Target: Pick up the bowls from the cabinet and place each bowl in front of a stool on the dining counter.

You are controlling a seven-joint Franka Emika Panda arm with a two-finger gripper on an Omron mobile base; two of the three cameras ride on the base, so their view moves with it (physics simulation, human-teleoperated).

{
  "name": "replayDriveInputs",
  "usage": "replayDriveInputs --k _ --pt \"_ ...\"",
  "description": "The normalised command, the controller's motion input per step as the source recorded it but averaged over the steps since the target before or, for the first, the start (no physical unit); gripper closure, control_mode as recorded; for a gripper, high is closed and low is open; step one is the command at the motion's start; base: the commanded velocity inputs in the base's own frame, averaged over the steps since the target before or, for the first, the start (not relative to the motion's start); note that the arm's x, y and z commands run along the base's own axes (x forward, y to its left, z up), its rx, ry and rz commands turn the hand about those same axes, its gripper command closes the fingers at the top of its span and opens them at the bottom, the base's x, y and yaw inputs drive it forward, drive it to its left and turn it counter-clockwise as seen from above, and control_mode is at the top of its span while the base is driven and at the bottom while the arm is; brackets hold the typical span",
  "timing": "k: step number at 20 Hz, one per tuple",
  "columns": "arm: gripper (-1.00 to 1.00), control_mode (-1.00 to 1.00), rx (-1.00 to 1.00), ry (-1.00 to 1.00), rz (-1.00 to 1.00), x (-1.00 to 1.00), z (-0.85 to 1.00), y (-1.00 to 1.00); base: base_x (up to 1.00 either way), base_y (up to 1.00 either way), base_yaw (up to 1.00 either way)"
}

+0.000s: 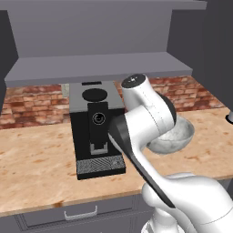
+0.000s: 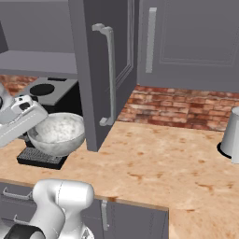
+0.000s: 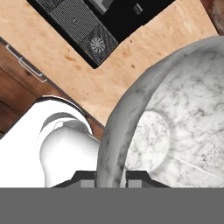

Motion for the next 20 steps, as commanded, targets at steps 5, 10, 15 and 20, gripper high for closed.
replayDriveInputs --k 5,10,15,20 --pt "1.00 -1.00 0.00 0.00 0.00 0.00 0.00 0.00 0.00 0.00 0.00" --pt "1.00 -1.00 0.00 0.00 0.00 -0.04 0.00 0.00 0.00 0.00 0.00" --pt "1.00 1.00 0.00 0.00 0.00 -0.11 -0.03 0.03 -0.28 0.07 0.00" --pt "1.00 1.00 0.00 0.00 0.00 0.00 0.00 0.00 -0.62 0.34 0.00"
